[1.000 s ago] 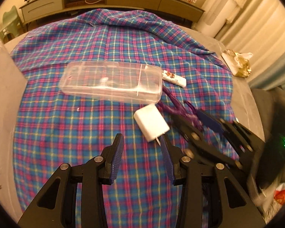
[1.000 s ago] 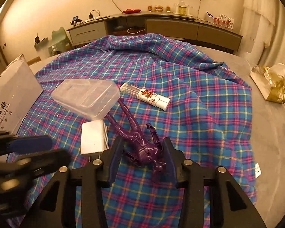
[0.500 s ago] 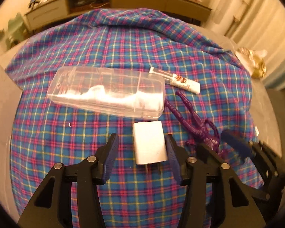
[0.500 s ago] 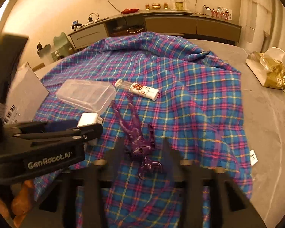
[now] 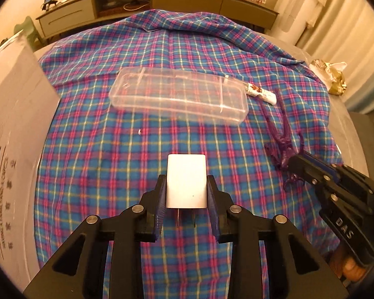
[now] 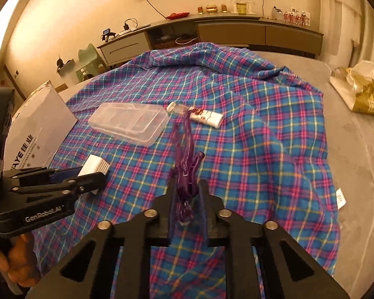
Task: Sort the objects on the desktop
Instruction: 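Grasp the white plug charger with the left tool while the right tool grasps the purple figure, then lift the white plug and purple figure off the cloth with both tools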
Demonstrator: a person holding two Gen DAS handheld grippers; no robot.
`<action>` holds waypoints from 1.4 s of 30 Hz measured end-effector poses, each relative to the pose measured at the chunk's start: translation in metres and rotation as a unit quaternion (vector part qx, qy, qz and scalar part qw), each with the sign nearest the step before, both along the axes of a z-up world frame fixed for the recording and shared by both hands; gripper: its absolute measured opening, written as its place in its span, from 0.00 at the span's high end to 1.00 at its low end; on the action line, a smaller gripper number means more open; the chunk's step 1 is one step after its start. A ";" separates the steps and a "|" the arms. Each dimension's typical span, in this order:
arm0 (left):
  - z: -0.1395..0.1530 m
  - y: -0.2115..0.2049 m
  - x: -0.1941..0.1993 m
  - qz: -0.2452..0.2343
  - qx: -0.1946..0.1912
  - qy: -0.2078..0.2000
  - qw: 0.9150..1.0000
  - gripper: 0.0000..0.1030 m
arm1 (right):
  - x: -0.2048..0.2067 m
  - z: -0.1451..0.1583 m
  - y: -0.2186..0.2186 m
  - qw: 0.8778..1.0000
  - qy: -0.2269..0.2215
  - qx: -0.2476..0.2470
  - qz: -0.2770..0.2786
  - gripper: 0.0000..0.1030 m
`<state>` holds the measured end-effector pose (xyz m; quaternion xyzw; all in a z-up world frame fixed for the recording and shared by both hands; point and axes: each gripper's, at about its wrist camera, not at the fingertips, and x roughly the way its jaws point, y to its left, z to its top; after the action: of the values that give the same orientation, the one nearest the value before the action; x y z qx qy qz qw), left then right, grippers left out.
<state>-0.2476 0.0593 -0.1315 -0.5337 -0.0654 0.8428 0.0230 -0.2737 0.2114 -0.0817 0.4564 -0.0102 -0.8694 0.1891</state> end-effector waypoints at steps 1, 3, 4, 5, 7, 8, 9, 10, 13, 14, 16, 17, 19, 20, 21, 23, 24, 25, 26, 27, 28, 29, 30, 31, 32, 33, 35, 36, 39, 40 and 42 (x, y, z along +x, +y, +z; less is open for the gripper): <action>0.001 0.000 0.003 -0.001 0.001 0.001 1.000 0.70 | 0.001 0.000 -0.001 1.000 -0.001 -0.002 0.001 0.84; 0.004 -0.002 0.010 -0.002 0.005 0.004 1.000 0.70 | 0.003 -0.001 -0.002 1.000 -0.001 -0.007 0.005 0.84; 0.006 -0.003 0.014 -0.003 0.009 0.006 1.000 0.70 | 0.003 -0.001 -0.002 1.000 -0.003 -0.011 0.007 0.84; 0.007 -0.003 0.018 -0.003 0.010 0.008 1.000 0.70 | 0.004 -0.002 -0.003 1.000 -0.005 -0.013 0.009 0.84; 0.012 -0.006 0.028 -0.004 0.013 0.013 1.000 0.70 | 0.004 -0.002 -0.006 1.000 -0.005 -0.012 0.013 0.84; 0.013 -0.008 0.033 -0.004 0.015 0.014 1.000 0.70 | 0.006 -0.002 -0.008 1.000 -0.005 -0.013 0.016 0.84; 0.016 -0.010 0.039 -0.004 0.016 0.017 1.000 0.70 | 0.006 -0.001 -0.009 1.000 -0.005 -0.015 0.017 0.84; 0.017 -0.012 0.042 -0.003 0.017 0.018 1.000 0.70 | 0.007 0.000 -0.010 1.000 -0.003 -0.018 0.016 0.84; 0.023 -0.018 0.053 0.000 0.024 0.023 0.999 0.70 | 0.011 0.005 -0.010 0.999 0.002 -0.034 0.018 0.85; 0.025 -0.019 0.055 0.001 0.025 0.025 0.999 0.70 | 0.012 0.007 -0.010 0.999 0.004 -0.039 0.017 0.85; 0.029 -0.023 0.060 0.004 0.027 0.029 0.999 0.70 | 0.015 0.010 -0.010 0.999 0.007 -0.048 0.017 0.85; 0.030 -0.025 0.062 0.003 0.028 0.030 0.999 0.70 | 0.016 0.011 -0.010 0.999 0.007 -0.051 0.016 0.85; 0.034 -0.027 0.069 0.002 0.027 0.034 0.999 0.70 | 0.018 0.012 -0.012 0.998 0.008 -0.056 0.016 0.85; 0.035 -0.027 0.069 0.002 0.025 0.035 0.999 0.70 | 0.020 0.013 -0.013 0.998 0.008 -0.058 0.016 0.85; 0.038 -0.027 0.074 0.000 0.024 0.037 0.999 0.70 | 0.022 0.013 -0.015 0.998 0.009 -0.059 0.016 0.85; 0.042 -0.030 0.081 -0.001 0.023 0.041 0.999 0.70 | 0.028 0.016 -0.019 0.998 0.013 -0.058 0.016 0.85; 0.043 -0.031 0.085 -0.002 0.024 0.042 0.999 0.70 | 0.032 0.018 -0.021 0.998 0.016 -0.058 0.016 0.85; 0.044 -0.032 0.088 -0.004 0.026 0.043 0.999 0.70 | 0.036 0.019 -0.022 0.998 0.018 -0.057 0.016 0.85; 0.046 -0.032 0.091 -0.005 0.026 0.043 0.999 0.70 | 0.041 0.021 -0.024 0.998 0.020 -0.055 0.015 0.85; 0.047 -0.034 0.097 -0.006 0.024 0.045 0.999 0.70 | 0.046 0.022 -0.025 0.998 0.023 -0.053 0.014 0.85; 0.048 -0.035 0.100 -0.007 0.023 0.046 0.999 0.70 | 0.051 0.023 -0.026 0.998 0.025 -0.052 0.013 0.85; 0.049 -0.038 0.105 -0.007 0.025 0.045 0.999 0.70 | 0.056 0.024 -0.027 0.998 0.026 -0.052 0.012 0.85; 0.049 -0.040 0.108 -0.007 0.026 0.045 0.999 0.70 | 0.062 0.025 -0.028 0.998 0.027 -0.051 0.011 0.85; 0.050 -0.042 0.112 -0.006 0.026 0.044 0.999 0.70 | 0.066 0.025 -0.028 0.998 0.028 -0.049 0.010 0.85; 0.050 -0.044 0.115 -0.005 0.027 0.044 0.999 0.70 | 0.070 0.025 -0.029 0.998 0.029 -0.046 0.009 0.85; 0.050 -0.046 0.118 -0.003 0.028 0.044 0.999 0.70 | 0.075 0.025 -0.031 0.999 0.029 -0.042 0.009 0.85; 0.050 -0.050 0.126 0.000 0.029 0.043 0.999 0.70 | 0.081 0.021 -0.032 0.999 0.021 -0.042 0.009 0.85; 0.050 -0.052 0.130 -0.001 0.030 0.042 0.999 0.70 | 0.085 0.017 -0.034 0.999 0.012 -0.039 0.012 0.85; 0.049 -0.055 0.139 -0.002 0.033 0.042 0.999 0.70 | 0.097 0.008 -0.040 1.000 0.007 -0.027 0.013 0.84; 0.049 -0.056 0.142 -0.002 0.035 0.041 0.999 0.70 | 0.100 0.004 -0.043 1.000 0.000 -0.024 0.019 0.81; 0.048 -0.057 0.147 -0.003 0.037 0.041 0.998 0.70 | 0.099 -0.001 -0.050 1.000 -0.002 -0.005 0.023 0.62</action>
<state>-0.1008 0.0023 -0.0830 -0.4981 -0.0944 0.8607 0.0478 -0.1743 0.1610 -0.0831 0.4572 -0.0049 -0.8639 0.2113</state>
